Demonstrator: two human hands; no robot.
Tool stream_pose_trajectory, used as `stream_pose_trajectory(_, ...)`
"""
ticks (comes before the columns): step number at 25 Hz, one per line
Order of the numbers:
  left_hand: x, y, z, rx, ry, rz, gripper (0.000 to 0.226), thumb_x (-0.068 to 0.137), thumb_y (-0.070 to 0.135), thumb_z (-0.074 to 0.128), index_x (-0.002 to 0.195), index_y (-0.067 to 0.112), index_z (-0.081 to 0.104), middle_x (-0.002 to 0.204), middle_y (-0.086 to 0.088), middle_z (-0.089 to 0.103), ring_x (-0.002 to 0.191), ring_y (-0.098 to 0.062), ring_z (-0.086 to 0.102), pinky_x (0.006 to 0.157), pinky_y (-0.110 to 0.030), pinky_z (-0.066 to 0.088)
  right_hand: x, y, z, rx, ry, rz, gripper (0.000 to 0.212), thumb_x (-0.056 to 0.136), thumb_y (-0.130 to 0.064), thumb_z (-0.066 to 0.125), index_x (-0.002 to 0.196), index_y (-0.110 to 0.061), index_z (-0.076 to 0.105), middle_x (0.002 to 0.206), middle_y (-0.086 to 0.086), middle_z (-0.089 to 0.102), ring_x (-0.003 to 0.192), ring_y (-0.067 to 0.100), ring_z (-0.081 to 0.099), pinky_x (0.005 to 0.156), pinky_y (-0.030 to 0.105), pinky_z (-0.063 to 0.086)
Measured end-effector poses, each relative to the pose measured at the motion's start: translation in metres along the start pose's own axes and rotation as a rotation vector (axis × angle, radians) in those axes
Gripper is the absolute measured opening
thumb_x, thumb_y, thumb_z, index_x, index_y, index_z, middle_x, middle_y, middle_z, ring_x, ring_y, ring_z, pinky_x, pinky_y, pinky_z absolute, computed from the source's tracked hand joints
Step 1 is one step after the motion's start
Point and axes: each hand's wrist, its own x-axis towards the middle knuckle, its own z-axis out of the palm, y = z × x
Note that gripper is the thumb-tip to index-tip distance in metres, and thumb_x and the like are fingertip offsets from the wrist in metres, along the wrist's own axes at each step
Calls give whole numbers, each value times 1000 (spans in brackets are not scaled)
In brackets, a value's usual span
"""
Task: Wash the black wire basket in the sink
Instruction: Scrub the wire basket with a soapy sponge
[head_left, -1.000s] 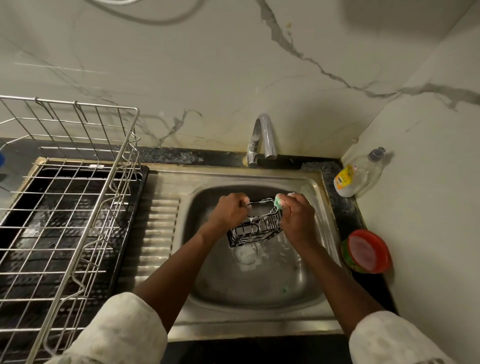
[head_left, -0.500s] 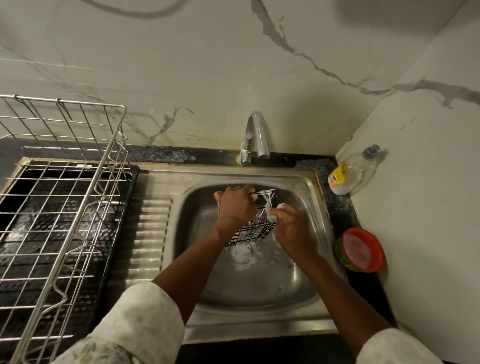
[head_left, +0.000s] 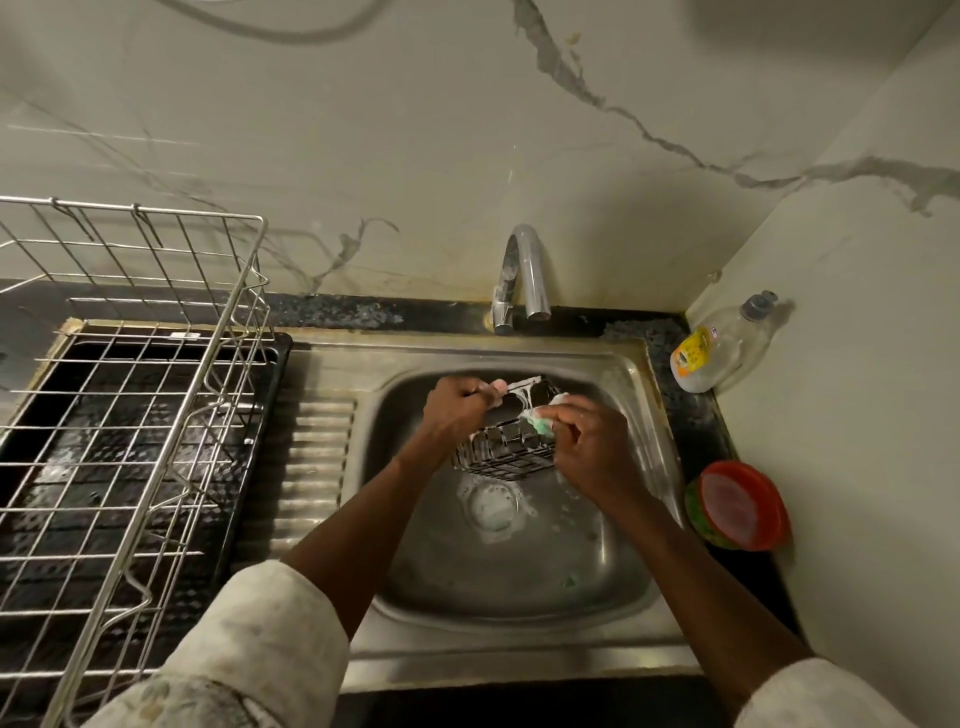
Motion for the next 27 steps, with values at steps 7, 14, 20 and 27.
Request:
stream_pose_trajectory(7, -17, -19, 16, 112, 19, 159, 65, 102, 58, 37, 59, 11, 47, 52, 3, 49, 50, -12, 44, 54, -30, 38, -9, 10, 16, 99, -36, 253, 29, 87, 6, 61, 101, -11, 80, 101, 1, 75, 92, 9, 69, 82, 6, 49)
stream_pose_trajectory(14, -19, -24, 22, 51, 167, 233, 81, 102, 62, 31, 49, 2, 39, 41, 1, 38, 38, -14, 35, 45, -31, 29, 4, 2, 45, 82, -41, 299, 29, 86, 4, 61, 104, -10, 79, 102, 3, 76, 95, 12, 70, 90, 19, 54)
stream_pose_trajectory(20, -11, -32, 26, -15, 267, 79, 76, 101, 61, 34, 45, 11, 42, 41, 2, 45, 39, -13, 43, 48, -33, 40, -3, -14, 60, 98, -157, 10, 27, 92, -8, 63, 115, -5, 75, 111, 8, 72, 104, 17, 66, 96, 31, 53)
stream_pose_trajectory(27, -14, -39, 22, -22, 291, 82, 74, 101, 60, 30, 44, 14, 38, 38, 6, 37, 33, -8, 34, 41, -29, 31, -40, -8, 53, -34, -324, -183, 31, 78, 10, 70, 103, -6, 78, 91, 9, 75, 79, 21, 69, 71, 33, 59)
